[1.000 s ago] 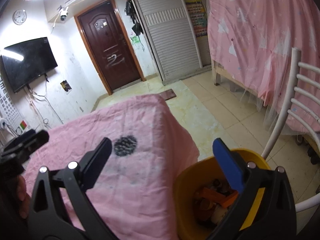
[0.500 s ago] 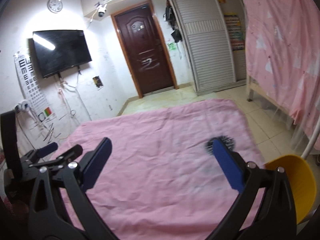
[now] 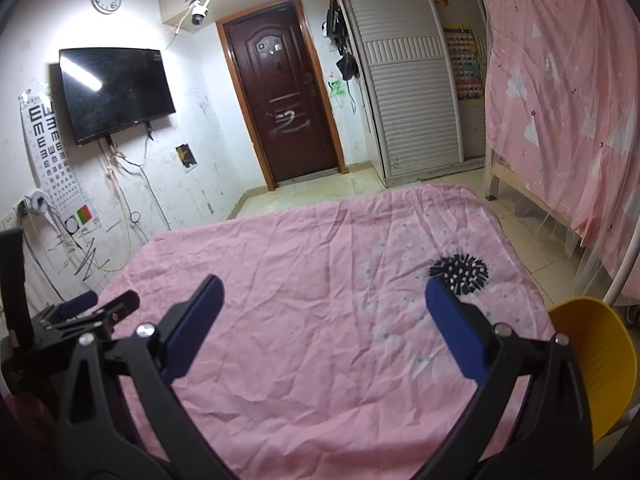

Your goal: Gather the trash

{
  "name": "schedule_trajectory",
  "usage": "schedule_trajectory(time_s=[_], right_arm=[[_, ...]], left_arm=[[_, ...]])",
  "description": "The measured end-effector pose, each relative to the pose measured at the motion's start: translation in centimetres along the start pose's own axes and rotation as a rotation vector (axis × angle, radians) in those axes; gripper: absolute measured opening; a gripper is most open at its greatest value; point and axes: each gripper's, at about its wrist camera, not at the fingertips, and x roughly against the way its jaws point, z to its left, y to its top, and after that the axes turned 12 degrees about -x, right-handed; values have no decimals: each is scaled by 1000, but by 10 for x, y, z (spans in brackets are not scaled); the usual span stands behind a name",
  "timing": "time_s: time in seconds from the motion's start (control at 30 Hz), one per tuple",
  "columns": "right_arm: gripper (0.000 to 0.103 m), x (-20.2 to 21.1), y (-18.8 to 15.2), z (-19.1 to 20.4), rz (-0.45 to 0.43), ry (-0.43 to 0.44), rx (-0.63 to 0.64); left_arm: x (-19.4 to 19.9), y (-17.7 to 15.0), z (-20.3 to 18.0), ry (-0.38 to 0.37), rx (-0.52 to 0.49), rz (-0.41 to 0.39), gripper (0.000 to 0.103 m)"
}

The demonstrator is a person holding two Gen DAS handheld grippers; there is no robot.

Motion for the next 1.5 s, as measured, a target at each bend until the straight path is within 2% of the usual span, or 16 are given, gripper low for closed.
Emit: schedule_trajectory(time_s=[1.5], right_arm=[[97, -4, -2, 4, 10, -6, 17]], left_arm=[[-7, -2, -1, -4, 12, 23, 94]])
